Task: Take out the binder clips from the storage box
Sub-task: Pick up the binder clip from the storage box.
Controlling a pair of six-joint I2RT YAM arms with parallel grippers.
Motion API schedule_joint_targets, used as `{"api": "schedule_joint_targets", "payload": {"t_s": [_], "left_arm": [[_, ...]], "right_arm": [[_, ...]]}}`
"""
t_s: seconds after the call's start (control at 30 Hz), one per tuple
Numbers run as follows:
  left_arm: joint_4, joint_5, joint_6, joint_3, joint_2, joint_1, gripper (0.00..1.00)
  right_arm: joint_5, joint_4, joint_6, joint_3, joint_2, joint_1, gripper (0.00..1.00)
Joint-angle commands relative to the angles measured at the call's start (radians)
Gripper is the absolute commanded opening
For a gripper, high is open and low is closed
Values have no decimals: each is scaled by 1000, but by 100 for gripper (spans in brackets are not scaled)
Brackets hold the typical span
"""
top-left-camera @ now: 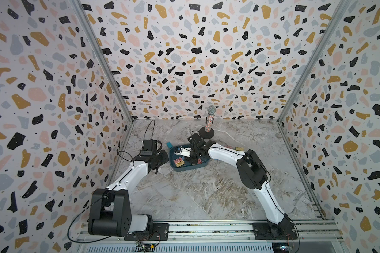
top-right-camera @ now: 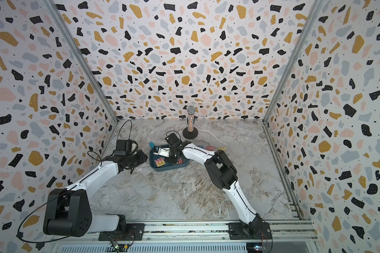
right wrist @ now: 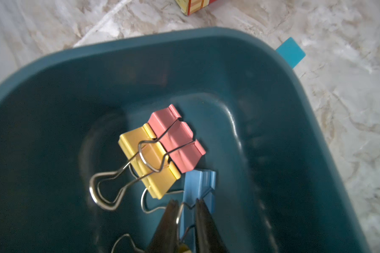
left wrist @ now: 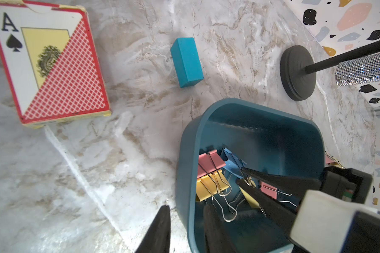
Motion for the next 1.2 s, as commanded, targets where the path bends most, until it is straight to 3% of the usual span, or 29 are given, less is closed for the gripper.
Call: {"api": "schedule_joint_targets", "payload": {"t_s": [0.0,0.2,0.73,1.17], "left_arm": [[-2,0,15,22,-23,5,30],[-3,0,16,23,-22,5,30],[-9,2,16,23,-25,5,30],[-11,-2,21,22,-26,5,30]], "right_arm": [[4,-22,17,30,-10,6,9],[15,-13,18,35,-17,5,0],[98,2,-20,35,-72,-36,0],[-40,65,7,-10,-131,-85,0]]}}
